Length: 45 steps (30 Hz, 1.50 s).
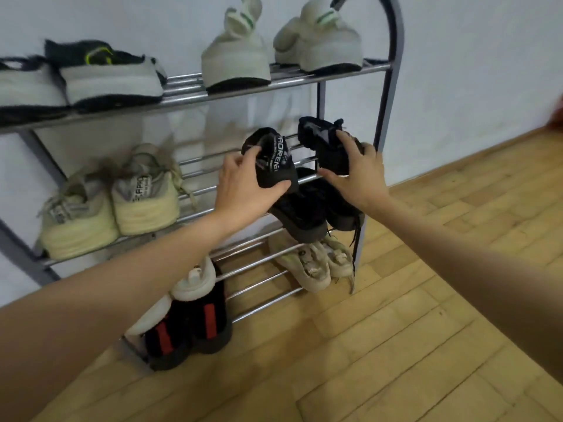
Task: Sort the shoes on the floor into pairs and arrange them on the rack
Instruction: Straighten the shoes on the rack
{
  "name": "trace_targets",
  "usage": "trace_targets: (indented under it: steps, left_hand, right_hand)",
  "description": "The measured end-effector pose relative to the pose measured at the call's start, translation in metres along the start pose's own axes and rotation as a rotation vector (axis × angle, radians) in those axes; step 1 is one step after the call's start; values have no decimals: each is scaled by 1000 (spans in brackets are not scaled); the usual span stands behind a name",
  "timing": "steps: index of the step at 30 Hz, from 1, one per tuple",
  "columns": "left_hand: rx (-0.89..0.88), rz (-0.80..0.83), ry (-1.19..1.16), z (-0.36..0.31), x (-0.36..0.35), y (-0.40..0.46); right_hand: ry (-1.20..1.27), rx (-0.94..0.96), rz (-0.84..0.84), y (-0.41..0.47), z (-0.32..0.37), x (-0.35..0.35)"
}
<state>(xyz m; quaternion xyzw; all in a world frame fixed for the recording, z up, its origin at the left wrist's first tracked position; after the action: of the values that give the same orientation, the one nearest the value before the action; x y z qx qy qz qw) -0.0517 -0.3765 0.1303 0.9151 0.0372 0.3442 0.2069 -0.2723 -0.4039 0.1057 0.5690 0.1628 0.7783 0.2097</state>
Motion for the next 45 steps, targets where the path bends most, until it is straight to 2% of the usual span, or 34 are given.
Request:
trace_targets:
  steps: [2,6,10,13,16,18,24,27,30,31,32,34,36,38,39,41,43,45]
  left_hand:
    - [56,141,-143,4,-9,7]
    - [10,167,-217,-3,-8,8]
    - [23,106,-192,-5,-8,11]
    - [30,29,-134,-13,-12,17]
    - [46,-43,-156,-27,-22,22]
    - [66,-41,-180,-32,-32,25]
    - [29,146,-163,-42,-53,34]
    - [42,308,-156,-50,-56,36]
    - [59,561,-69,-55,-44,30]
    - [18,588,-6,-59,-33,28]
    - [-59,567,51,-66,-20,25]
    - [-290,406,104,-91,11,16]
    - [-541,164,92,-121,45,1]
    - [-700,-61,81,-143,77,-8]
    - [-720,-156,89,-147,89,-6]
    - [-636,-279,132,-147,105,8]
    - [-485,-303,169,-141,111,25]
    - [-345,-259,178,-133,115,40]
  right_hand:
    - [6,-5,7,7,-2,3]
    - [-9,80,1,18,-8,11]
    - [32,73,112,35,-18,11]
    - [-76,77,200,37,-18,4]
    - [-333,179,79,35,-10,15]
    - [-413,243,29,35,-6,24]
    - [-368,265,137,36,-10,29]
    - [-334,207,159,38,-3,32]
    - [-165,35,-102,32,-1,61]
    - [-94,-4,-221,27,0,75]
    - [-41,-19,-338,22,1,89]
    - [21,-5,-499,18,9,112]
    - [108,41,-519,25,21,125]
    - [217,76,-437,37,33,129]
    - [245,90,-391,43,39,130]
    - [262,115,-301,53,48,129]
    - [262,148,-185,62,57,126]
    - [216,178,-95,69,64,122]
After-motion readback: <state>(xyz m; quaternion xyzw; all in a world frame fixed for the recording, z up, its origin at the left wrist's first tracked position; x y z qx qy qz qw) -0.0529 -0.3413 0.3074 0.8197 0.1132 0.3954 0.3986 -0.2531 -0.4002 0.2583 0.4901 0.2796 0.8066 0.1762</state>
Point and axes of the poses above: each hand's wrist, its own y-axis towards the middle knuckle, its own x-axis out of the back of the hand, z = x × y, the point moved 8 cm from there along y, towards the middle knuckle, and after that the axes turned 13 degrees about -y, right-handed, at the moved point
